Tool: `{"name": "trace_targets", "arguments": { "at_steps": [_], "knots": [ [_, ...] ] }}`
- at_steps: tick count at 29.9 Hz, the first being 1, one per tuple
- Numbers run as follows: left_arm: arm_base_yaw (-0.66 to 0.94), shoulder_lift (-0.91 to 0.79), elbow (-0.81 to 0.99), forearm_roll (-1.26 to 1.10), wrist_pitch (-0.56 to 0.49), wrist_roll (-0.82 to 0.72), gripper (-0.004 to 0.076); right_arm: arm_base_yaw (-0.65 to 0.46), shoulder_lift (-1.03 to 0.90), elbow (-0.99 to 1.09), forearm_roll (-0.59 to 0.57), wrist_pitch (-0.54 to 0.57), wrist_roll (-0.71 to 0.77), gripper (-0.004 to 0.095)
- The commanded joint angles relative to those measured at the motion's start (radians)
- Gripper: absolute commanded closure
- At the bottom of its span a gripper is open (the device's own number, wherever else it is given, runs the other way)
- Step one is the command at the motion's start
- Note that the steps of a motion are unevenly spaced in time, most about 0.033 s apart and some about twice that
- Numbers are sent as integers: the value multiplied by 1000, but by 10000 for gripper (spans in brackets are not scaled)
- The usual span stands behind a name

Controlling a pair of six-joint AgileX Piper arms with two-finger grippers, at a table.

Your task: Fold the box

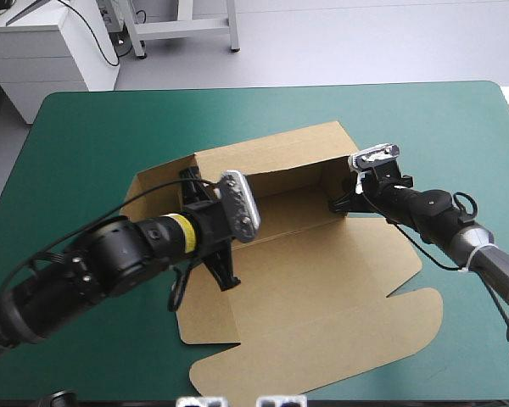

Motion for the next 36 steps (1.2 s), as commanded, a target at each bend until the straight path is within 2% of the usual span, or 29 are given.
{"name": "trace_targets", "arguments": {
  "at_steps": [1,5,7,11,16,21,25,33,36],
  "knots": [
    [158,-83,-37,-153,-58,121,723,-4,-22,-29,13,20,17,926],
    [429,-121,-37,-472,-53,336,723,-4,-22,-29,13,22,22,926],
    [593,-136,-37,-702,-35,463,723,-4,-22,-29,13,20,22,928],
    [892,-143,-37,-1050,16,629,723,-4,-22,-29,13,18,26,928],
    [1208,-133,-28,-1268,124,710,723,-4,-22,-29,13,18,40,926],
    [1455,-133,51,-1517,139,710,723,-4,-21,-29,13,-19,41,928],
    [1567,-133,126,-1601,178,743,723,-4,-21,-29,13,-21,41,927],
    [1571,-133,173,-1614,168,769,724,-31,6,-38,-35,-8,45,928],
    [1571,-133,173,-1614,170,769,724,-91,56,-69,-39,91,69,928]
  ]
}}
